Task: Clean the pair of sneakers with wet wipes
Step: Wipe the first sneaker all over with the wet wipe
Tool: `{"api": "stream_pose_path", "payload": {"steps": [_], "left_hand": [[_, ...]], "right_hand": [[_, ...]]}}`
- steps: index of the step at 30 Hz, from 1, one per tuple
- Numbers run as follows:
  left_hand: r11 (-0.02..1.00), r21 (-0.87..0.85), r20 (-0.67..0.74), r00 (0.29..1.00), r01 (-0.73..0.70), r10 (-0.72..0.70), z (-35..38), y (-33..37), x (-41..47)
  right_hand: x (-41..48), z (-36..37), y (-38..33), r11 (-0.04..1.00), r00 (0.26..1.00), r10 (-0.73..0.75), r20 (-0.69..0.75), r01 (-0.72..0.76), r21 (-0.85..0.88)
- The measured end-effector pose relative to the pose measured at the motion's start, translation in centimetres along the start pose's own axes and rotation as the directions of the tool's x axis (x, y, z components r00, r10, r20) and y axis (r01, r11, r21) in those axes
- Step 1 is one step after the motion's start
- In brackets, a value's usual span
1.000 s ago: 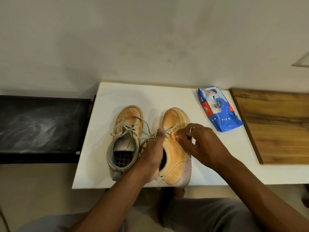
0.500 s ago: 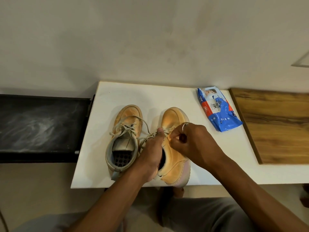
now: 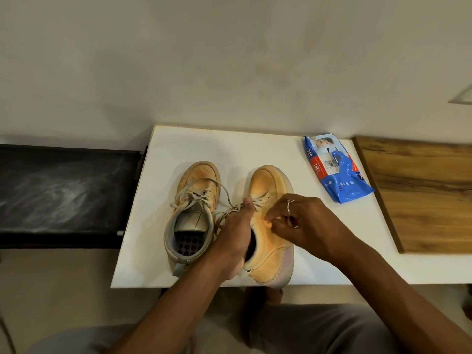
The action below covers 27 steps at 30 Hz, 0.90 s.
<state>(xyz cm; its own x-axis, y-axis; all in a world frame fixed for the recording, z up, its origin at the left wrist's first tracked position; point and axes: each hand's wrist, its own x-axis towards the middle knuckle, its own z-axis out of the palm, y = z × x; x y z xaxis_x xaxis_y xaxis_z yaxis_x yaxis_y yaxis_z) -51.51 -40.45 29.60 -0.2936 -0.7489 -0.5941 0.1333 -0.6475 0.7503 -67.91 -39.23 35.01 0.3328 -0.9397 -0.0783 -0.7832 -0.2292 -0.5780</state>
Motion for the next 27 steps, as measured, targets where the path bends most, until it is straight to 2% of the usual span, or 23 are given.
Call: {"api": "stream_pose_path", "payload": {"steps": [5,8,11,14,17,20,24,27], "left_hand": [[0.999,0.044,-0.004,1.000,-0.013,0.014,0.3,0.0,-0.1],[1.000,0.025,-0.023,1.000,-0.001,0.002,0.0,-0.1,-0.1],[1.000,0.010,-0.008,1.000,0.008,-0.008,0.0,0.1,-0.2],[0.999,0.039,0.011,1.000,-0.005,0.005,0.2,0.2,-0.3],[0.995,0.097,-0.006,1.000,-0.012,0.013,0.3,0.2,-0.4],[0.994,0.113,-0.021,1.000,-0.004,0.006,0.3,0.1,-0.3],[0.996,0.089,-0.060,0.998,-0.010,0.016,0.3,0.0,-0.3],[0.995,0.101,-0.067,0.998,-0.016,0.023,0.4,0.2,-0.4]], "right_hand": [[1.2,0.1,0.6,0.993,0.993,0.024,-0.119,-0.037,-0.110],[1.0,0.3,0.0,1.000,0.999,-0.015,-0.044,0.014,-0.026],[0.5,0.1,0.0,0.997,0.997,0.077,0.010,-0.077,0.012],[1.6,-0.2,0.9,0.987,0.989,0.125,-0.079,-0.132,-0.095],[3.0,-0.7,1.0,0.972,0.989,0.075,-0.131,-0.102,-0.213],[3.9,-0.8,0.6,0.959,0.992,0.059,-0.112,-0.088,-0.269],[3.7,-1.0,0.4,0.989,0.997,0.074,0.035,-0.068,-0.129],[3.7,-1.2,0.4,0.989,0.991,0.129,0.021,-0.127,-0.077]]}}
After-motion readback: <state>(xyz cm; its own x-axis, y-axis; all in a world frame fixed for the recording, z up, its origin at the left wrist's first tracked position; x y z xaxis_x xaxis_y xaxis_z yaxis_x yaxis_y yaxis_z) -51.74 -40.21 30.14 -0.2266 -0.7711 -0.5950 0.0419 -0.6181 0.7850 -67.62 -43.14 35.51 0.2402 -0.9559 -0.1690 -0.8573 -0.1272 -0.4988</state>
